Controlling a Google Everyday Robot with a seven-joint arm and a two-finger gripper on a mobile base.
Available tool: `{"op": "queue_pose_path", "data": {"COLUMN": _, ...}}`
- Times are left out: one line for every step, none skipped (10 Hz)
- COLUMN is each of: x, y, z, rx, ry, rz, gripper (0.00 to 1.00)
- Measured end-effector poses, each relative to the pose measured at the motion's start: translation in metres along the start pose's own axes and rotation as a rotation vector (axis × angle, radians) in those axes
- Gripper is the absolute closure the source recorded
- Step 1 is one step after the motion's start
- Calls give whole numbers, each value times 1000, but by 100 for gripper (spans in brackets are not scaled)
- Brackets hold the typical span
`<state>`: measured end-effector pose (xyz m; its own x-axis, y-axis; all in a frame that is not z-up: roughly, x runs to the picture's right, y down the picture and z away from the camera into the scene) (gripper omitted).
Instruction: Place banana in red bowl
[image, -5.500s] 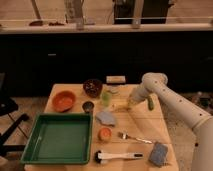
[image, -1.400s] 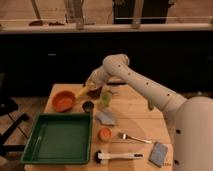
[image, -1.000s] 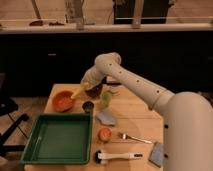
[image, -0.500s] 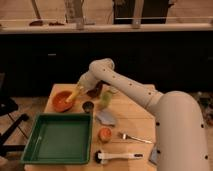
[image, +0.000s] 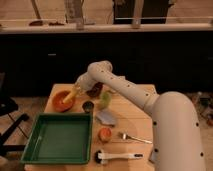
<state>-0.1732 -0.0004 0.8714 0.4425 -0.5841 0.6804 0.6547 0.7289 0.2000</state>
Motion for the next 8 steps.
{"op": "queue_pose_path", "data": {"x": 0, "y": -1, "z": 3, "rx": 5, "ry": 0, "rz": -1, "gripper": 100}}
{"op": "queue_pose_path", "data": {"x": 0, "y": -2, "z": 5, "rx": 9, "ry": 2, "rz": -1, "gripper": 100}}
{"op": "queue_pose_path", "data": {"x": 2, "y": -5, "z": 9, "rx": 15, "ry": 4, "rz": -3, "gripper": 100}}
{"op": "queue_pose_path", "data": {"x": 1, "y": -7, "z": 12, "rx": 18, "ry": 3, "rz": -6, "gripper": 100}}
{"op": "queue_pose_path", "data": {"x": 1, "y": -11, "z": 16, "rx": 23, "ry": 1, "rz": -12, "gripper": 100}}
{"op": "queue_pose_path", "data": {"x": 2, "y": -14, "z": 19, "rx": 27, "ry": -1, "rz": -15, "gripper": 100}}
{"op": "queue_pose_path", "data": {"x": 3, "y": -17, "z": 23, "rx": 29, "ry": -4, "rz": -19, "gripper": 100}}
{"op": "queue_pose_path", "data": {"x": 2, "y": -22, "z": 27, "rx": 31, "ry": -11, "rz": -25, "gripper": 100}}
